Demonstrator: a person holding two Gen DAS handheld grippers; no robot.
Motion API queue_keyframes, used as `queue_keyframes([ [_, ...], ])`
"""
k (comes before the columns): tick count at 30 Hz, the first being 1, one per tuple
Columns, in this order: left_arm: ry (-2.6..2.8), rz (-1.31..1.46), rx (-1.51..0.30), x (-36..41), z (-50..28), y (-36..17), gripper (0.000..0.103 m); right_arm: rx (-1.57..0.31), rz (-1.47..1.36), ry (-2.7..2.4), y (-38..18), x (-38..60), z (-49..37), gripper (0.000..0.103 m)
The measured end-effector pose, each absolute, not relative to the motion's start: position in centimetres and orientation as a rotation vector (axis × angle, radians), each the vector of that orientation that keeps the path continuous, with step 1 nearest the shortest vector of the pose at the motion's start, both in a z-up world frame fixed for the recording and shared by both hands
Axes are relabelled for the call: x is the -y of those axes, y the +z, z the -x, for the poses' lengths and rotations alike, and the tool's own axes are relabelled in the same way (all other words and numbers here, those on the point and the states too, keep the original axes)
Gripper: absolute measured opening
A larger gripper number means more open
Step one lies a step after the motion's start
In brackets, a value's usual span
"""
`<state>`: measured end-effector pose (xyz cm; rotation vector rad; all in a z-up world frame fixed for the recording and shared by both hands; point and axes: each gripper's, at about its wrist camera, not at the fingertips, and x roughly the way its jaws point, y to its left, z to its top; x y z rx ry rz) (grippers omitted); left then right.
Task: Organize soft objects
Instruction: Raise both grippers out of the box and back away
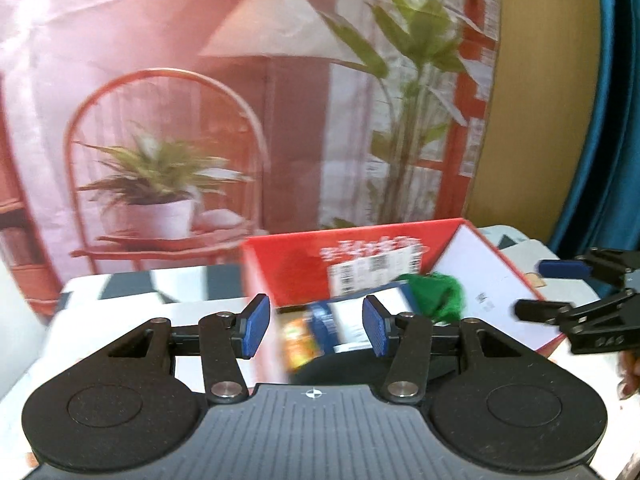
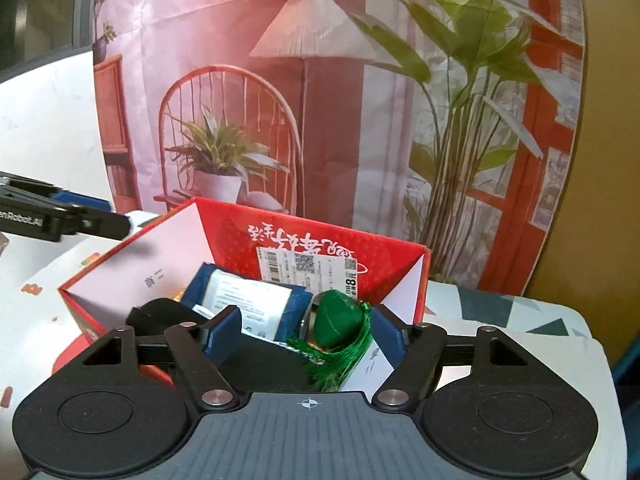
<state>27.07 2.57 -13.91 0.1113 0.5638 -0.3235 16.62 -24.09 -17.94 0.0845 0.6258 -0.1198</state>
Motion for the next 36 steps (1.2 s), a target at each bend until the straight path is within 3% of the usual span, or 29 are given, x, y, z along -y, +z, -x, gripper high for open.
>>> queue_keyframes([
  [12,-0.192,-0.127,-0.566,-10.5,-21.4,-12.2,0.054,-0.571,-0.136,-0.152,-16.8,22.6,-12.3,0.072],
  [36,-0.244,0.069,-0.873,-6.4,-14.5,-26.7,0.054,-0.735,-0.203,-0.203,-25.6,20.8,-6.4,0.067],
])
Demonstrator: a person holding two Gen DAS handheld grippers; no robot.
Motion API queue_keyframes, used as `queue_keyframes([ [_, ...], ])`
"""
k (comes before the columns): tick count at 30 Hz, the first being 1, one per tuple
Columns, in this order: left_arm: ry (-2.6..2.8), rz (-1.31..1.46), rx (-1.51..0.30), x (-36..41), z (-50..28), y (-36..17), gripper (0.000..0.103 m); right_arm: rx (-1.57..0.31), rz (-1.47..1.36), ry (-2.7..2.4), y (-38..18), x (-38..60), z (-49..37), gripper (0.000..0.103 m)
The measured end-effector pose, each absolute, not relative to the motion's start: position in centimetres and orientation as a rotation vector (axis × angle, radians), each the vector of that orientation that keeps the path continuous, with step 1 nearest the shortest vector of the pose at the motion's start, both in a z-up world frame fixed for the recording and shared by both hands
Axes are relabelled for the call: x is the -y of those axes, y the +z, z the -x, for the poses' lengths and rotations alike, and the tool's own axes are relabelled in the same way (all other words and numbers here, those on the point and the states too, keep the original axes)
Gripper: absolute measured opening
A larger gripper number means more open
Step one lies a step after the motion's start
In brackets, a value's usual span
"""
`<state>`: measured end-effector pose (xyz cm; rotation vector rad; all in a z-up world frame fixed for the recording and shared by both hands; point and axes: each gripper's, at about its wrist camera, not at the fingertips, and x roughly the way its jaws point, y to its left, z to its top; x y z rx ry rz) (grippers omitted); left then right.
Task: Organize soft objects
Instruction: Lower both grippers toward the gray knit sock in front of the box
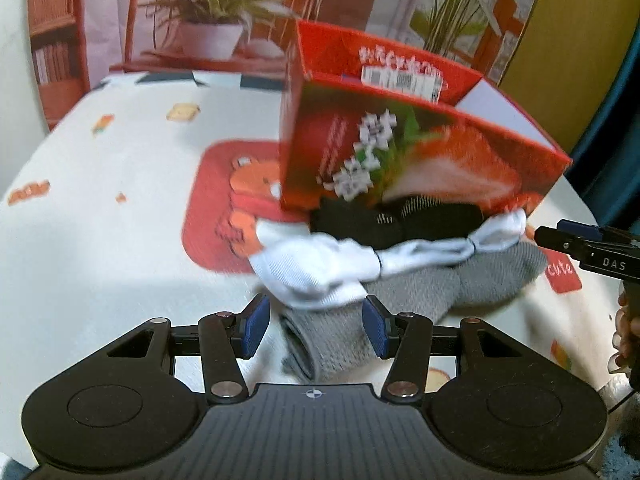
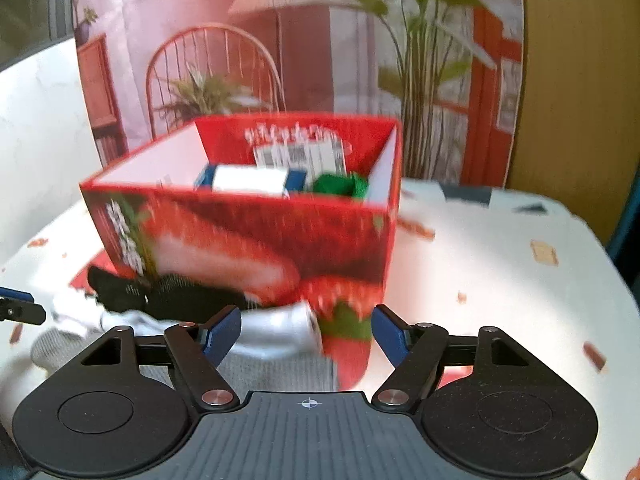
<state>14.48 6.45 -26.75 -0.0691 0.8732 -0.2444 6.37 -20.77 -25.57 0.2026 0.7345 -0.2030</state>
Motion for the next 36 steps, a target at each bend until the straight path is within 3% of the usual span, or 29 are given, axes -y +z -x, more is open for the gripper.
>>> queue_keyframes([
  [19,-0.200,0.099,-0.874,-5.4,-14.8,-29.5,0.056,-0.831,-0.273,-0.211,-30.3,20.0,-6.2,0.066],
  [24,-0.207,0.083,-0.851,-5.2,-14.3,-29.6,0.055,-0.822,-0.281,-0.188,-30.3,19.8,-5.8,0.052],
  [29,-0.219,0.089,-0.844,-5.4,-13.9,-29.7,0.052,-0.813,-0.286,-0.180,-30.1,19.5,-5.2,0.044],
  [36,-0.235,0.084,-0.841,-5.6,-13.2,-29.6,0.041,-0.813,-0.288,-0.162,-29.8,18.7,-4.2,0.031],
])
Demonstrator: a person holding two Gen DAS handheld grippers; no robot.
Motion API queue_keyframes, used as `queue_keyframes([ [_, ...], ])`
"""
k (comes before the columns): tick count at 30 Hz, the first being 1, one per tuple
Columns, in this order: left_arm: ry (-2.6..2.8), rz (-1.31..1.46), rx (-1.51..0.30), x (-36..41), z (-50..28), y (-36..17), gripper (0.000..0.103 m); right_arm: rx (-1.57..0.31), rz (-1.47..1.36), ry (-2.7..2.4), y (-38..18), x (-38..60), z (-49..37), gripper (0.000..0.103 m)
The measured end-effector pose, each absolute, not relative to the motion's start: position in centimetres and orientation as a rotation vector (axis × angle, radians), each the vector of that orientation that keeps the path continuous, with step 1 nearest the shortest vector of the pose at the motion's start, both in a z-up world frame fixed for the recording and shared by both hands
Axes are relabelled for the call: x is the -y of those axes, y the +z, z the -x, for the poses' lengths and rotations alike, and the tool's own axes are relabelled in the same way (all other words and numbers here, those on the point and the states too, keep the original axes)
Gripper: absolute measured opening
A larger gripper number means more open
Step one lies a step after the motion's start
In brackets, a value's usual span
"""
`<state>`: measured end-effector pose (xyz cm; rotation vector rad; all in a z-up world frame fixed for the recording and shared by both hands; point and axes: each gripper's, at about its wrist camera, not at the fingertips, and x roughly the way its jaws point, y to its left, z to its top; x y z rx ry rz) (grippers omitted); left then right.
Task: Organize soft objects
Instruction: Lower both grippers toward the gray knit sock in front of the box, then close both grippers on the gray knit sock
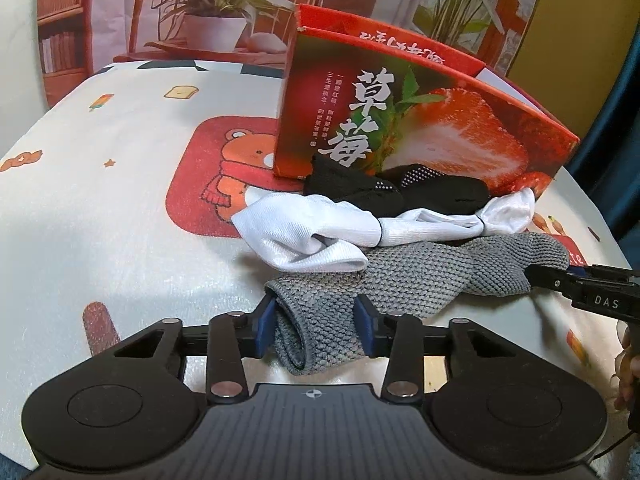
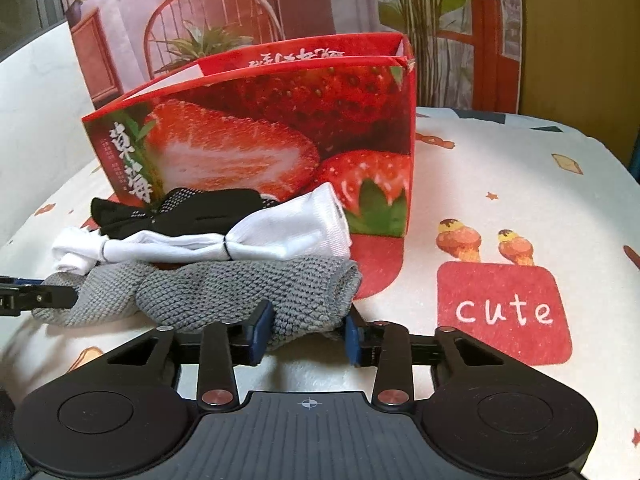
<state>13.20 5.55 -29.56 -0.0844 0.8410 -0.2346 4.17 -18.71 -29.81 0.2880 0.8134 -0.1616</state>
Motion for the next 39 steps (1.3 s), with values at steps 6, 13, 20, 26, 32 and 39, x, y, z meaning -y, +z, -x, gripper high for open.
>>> queue_keyframes([
  [6,-0.238,0.097,-0.842,-6.0,-12.5,-29.5,0.034,-0.829,-0.275,-0.146,-29.6,17.7,-3.3,0.026],
  [13,-0.240,0.088,-0.841,-6.1,-12.1,-29.7,0.035,-0.792,-0.282,-0.177,-28.9,17.8,-2.6,0.036],
  [20,-0.240,0.074,-0.840,-6.1,-12.1,-29.7,0.035,-0.738,-0.352,-0.223,-28.3,19.3,-2.3,0.054],
  [26,-0.241,0.076,-0.841,-6.0,-12.1,-29.8,0.035,-0.728,-0.362,-0.241,-28.6,19.5,-3.6,0.076],
  [32,-0.240,0.086,-0.843,-6.1,-12.2,-29.8,0.036,-0.730,-0.294,-0.220,-29.1,19.1,-4.6,0.075],
  [39,-0.244,0.086,-0.845,-6.0,-12.2,-29.7,0.037,-0.763,-0.338,-0.184,-30.5,19.4,-4.9,0.054],
])
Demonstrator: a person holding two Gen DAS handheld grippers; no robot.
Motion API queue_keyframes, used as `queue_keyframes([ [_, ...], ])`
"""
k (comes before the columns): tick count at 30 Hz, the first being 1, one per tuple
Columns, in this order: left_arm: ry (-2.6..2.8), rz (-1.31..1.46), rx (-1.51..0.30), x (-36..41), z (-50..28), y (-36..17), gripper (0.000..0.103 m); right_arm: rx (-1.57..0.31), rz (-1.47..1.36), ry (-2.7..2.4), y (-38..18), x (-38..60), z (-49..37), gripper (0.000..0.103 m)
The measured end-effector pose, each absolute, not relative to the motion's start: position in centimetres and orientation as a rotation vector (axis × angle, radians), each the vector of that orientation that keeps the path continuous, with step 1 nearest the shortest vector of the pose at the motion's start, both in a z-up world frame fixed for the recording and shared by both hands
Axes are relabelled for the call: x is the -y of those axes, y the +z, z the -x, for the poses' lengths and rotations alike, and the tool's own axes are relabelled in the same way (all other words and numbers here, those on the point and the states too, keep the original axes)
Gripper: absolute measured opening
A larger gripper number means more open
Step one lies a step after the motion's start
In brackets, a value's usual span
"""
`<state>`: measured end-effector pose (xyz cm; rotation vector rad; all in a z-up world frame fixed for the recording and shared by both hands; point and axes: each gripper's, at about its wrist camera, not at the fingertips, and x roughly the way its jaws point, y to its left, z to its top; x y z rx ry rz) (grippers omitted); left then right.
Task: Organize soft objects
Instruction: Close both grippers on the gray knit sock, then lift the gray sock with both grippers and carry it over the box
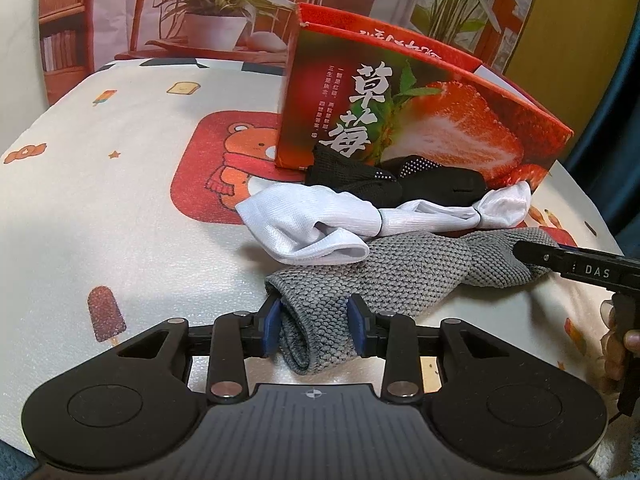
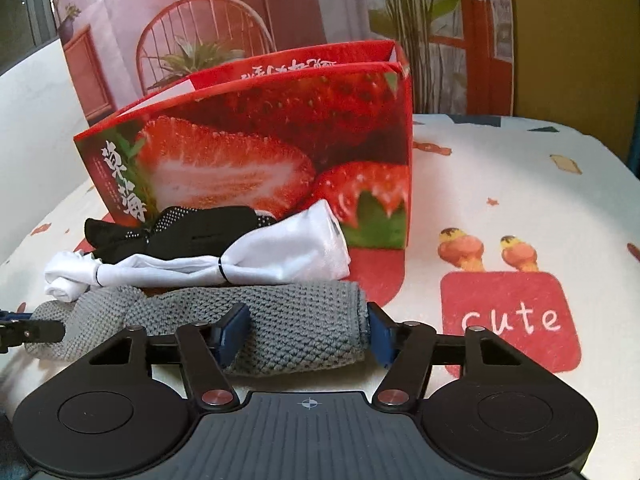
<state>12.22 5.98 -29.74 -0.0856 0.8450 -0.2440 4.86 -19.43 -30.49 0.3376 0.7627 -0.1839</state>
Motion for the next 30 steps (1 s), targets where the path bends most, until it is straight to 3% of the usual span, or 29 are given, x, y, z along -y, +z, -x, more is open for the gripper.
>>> queue_keyframes([
  [5,-0.244,0.095,-0.842,-6.2,-12.1,-29.6,0.033,-0.748,-0.397,-0.183,-30.3,20.2,-4.1,0.031],
  [7,-0.257,0.108,-0.833,-6.3,-12.0,-29.5,0.021,-0.737,-0.407,-0.178,-30.0,20.2,-3.6,0.027],
  [9,-0.261,0.099,-0.813,-6.1,-11.6,-29.1,0.018,-0.726,-0.400,-0.169,-29.5,20.1,-3.1,0.024],
  [21,-0.268,0.047,-0.560,-6.1,-8.8,-23.3,0.017,-0.588,-0.420,-0.121,-24.5,20.4,-1.4,0.021],
  [30,-0.273,0.064,-0.507,-6.4,-10.2,-20.0,0.017,-0.517,-0.365,-0.093,-20.6,20.1,-2.9,0.021],
])
